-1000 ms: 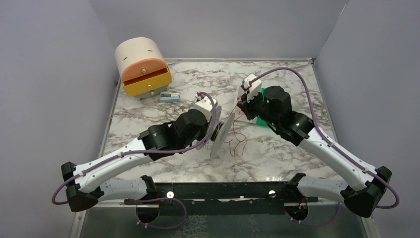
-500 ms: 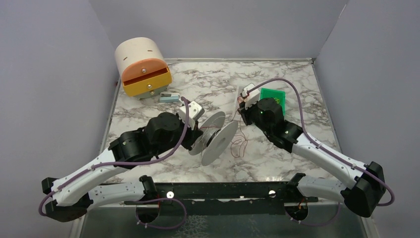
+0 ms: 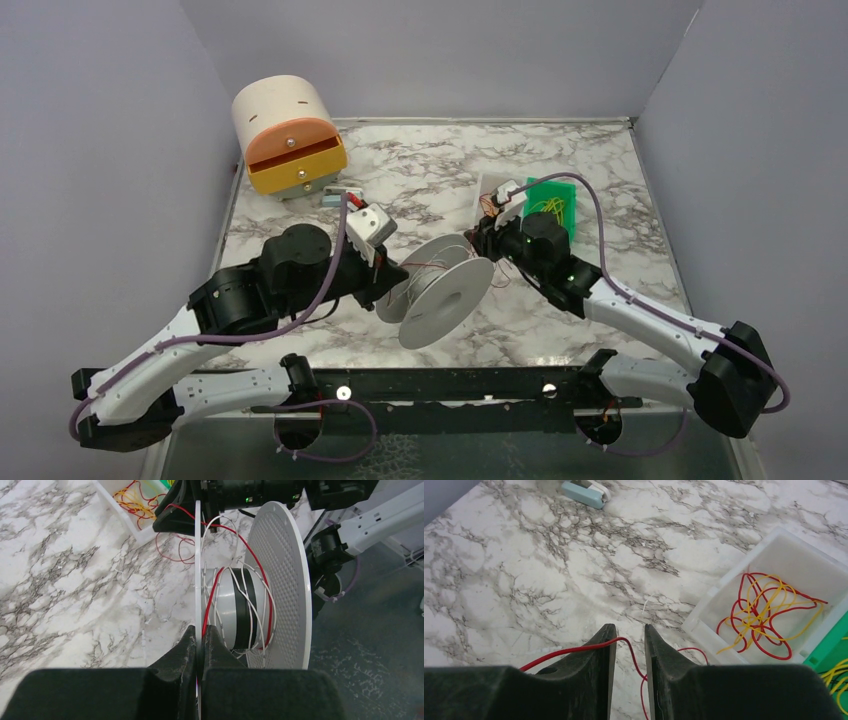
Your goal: Wrap the cables
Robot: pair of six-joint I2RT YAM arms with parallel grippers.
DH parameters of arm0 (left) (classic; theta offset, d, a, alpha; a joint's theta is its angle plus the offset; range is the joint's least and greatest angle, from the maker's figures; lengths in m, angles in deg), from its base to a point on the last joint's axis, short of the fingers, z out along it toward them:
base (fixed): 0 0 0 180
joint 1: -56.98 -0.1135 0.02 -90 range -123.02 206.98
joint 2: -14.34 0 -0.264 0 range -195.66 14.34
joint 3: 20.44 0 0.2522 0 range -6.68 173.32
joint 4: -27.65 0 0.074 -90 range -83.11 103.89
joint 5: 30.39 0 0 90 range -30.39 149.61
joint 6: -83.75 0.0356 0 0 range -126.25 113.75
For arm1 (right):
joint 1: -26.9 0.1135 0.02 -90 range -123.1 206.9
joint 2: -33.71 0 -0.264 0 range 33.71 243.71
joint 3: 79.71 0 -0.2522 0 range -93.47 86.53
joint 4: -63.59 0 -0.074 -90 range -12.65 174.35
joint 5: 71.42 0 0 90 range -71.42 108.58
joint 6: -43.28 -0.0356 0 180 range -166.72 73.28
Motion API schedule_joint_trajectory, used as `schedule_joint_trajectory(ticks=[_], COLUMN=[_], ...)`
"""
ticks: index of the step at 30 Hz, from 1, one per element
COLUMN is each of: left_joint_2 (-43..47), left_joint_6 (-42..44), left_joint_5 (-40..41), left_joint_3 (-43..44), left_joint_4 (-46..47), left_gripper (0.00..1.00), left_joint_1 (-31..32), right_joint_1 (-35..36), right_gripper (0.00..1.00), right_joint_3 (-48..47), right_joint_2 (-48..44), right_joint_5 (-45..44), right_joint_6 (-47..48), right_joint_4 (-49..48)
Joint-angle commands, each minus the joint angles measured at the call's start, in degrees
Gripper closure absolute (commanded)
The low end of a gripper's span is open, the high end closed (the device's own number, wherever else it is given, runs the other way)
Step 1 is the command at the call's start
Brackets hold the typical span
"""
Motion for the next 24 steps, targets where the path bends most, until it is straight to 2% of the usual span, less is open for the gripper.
schedule_joint_trajectory(ticks=[1,10,16,20,24], left_joint_2=[1.7,2.7,3.1,3.4,3.9], left_joint_6=[-2.0,-3.9,-5.9,-7.3,-9.4], left_joint_5=[-4.0,-4.5,-0.7,5.4,13.2], left_joint_3=[5.3,10.1,12.2,12.3,10.5], left_joint_4=[5.6,7.5,10.3,13.4,18.2], left_gripper=[1.0,1.0,1.0,1.0,1.0], left_joint_1=[0.3,0.3,0.3,0.3,0.3], right_joint_1=[-0.7,-1.6,-1.7,-1.7,-1.7], right_gripper=[0.67,0.62,0.82,0.99,0.99], right_joint_3=[1.6,4.6,6.5,8.7,9.7], right_joint_2=[0.8,-0.1,-3.3,-6.7,-9.0], right_joint_5=[3.3,11.0,13.8,15.4,18.7], right_joint_6=[-1.7,-2.3,-2.4,-3.9,-5.0], right_joint_4=[-5.6,-9.1,-6.9,-5.2,-1.5])
